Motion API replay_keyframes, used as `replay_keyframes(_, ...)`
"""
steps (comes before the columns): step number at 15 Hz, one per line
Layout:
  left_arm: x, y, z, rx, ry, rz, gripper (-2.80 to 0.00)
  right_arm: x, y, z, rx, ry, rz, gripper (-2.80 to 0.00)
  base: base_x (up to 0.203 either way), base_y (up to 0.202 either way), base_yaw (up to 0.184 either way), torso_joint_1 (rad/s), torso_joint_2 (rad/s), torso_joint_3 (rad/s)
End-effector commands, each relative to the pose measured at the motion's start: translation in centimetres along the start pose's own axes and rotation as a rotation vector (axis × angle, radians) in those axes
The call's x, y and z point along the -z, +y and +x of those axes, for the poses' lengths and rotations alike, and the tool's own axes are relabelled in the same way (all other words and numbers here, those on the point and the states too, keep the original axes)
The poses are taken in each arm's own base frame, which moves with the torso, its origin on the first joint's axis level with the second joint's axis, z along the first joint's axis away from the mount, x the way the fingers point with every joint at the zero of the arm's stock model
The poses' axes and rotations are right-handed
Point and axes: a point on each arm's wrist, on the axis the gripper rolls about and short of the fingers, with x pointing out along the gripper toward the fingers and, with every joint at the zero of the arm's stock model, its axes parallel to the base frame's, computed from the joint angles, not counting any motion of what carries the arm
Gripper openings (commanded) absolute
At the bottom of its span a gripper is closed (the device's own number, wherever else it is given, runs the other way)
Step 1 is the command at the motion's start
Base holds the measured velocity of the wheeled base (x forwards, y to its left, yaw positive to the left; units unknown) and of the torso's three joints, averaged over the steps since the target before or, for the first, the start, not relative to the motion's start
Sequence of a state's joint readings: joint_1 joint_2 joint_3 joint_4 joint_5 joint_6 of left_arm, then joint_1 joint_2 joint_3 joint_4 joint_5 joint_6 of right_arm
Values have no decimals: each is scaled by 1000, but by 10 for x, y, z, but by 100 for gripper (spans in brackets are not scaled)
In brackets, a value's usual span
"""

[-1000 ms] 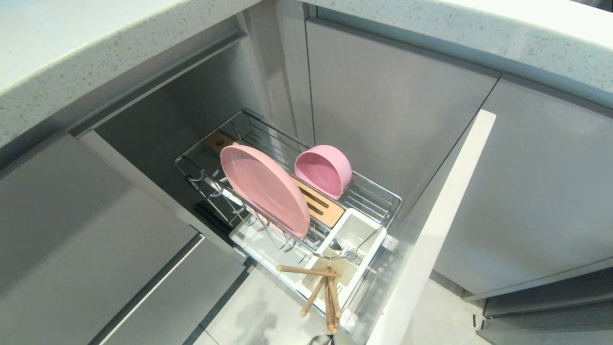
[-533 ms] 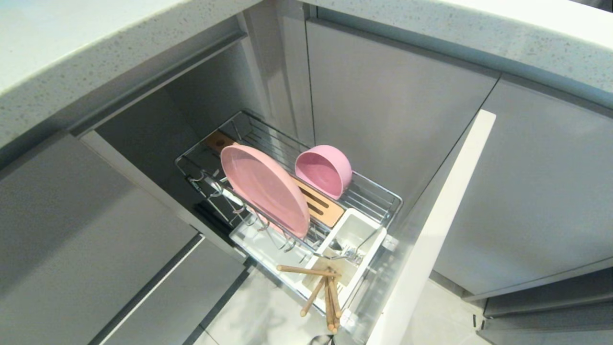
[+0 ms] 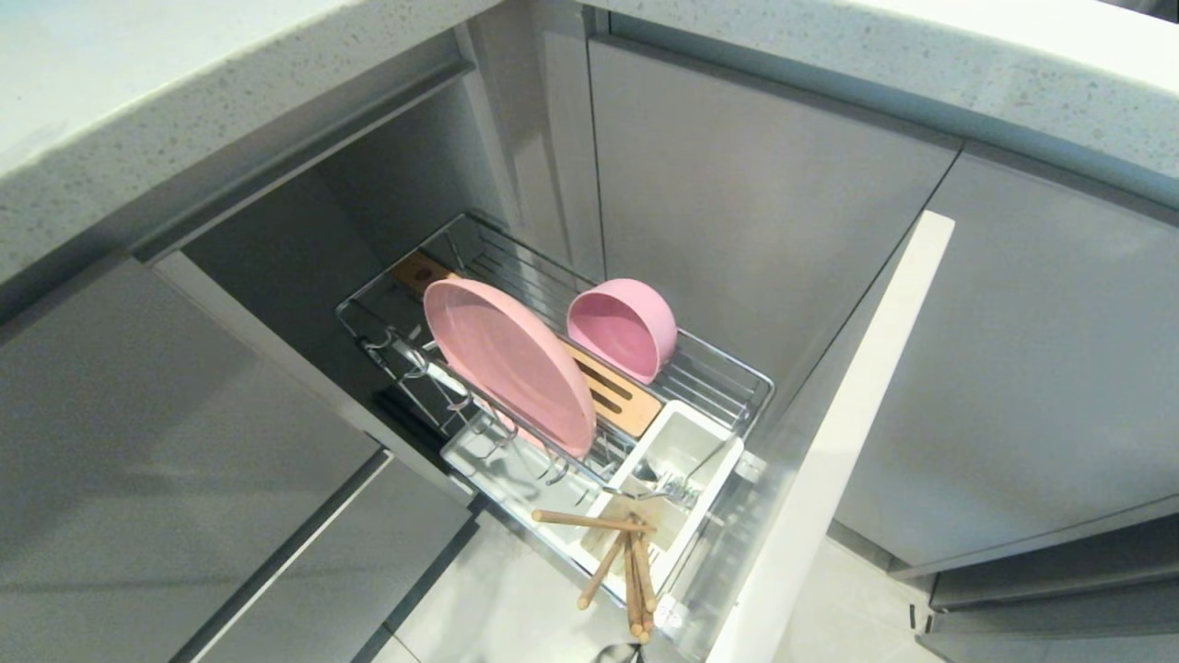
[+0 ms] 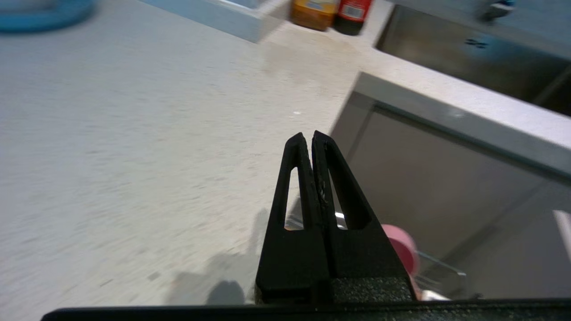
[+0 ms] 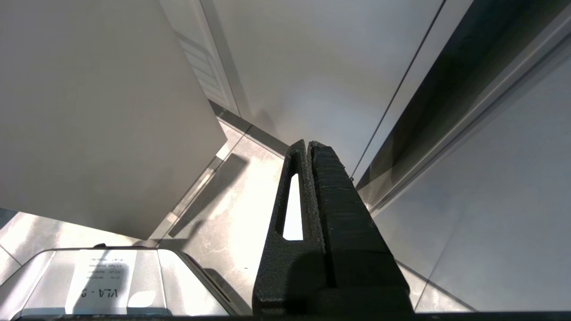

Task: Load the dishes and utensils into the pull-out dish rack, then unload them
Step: Take the plate out of the cupboard

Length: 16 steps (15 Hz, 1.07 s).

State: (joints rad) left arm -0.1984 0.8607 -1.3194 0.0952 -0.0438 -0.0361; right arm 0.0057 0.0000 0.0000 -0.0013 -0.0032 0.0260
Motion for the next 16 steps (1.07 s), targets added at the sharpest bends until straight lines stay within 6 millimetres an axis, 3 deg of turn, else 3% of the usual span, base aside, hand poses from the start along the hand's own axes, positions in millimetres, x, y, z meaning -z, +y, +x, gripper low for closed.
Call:
replay_keyframes(1,9,-5,31,98,62,-64,-280,0,0,0,-2,1,0,-280,0,0,0,0,0,0)
replay_keyframes(6,12,-21,44,248,93,-157,-280,0,0,0,0,1,0,-280,0,0,0,0,0,0)
replay_keyframes(10,19,-41,59,255,150,-210,-280,0,0,0,0,1,0,-280,0,0,0,0,0,0)
replay_keyframes(16,74,-85,76,229,377,-223,-280,0,0,0,0,1,0,-280,0,0,0,0,0,0)
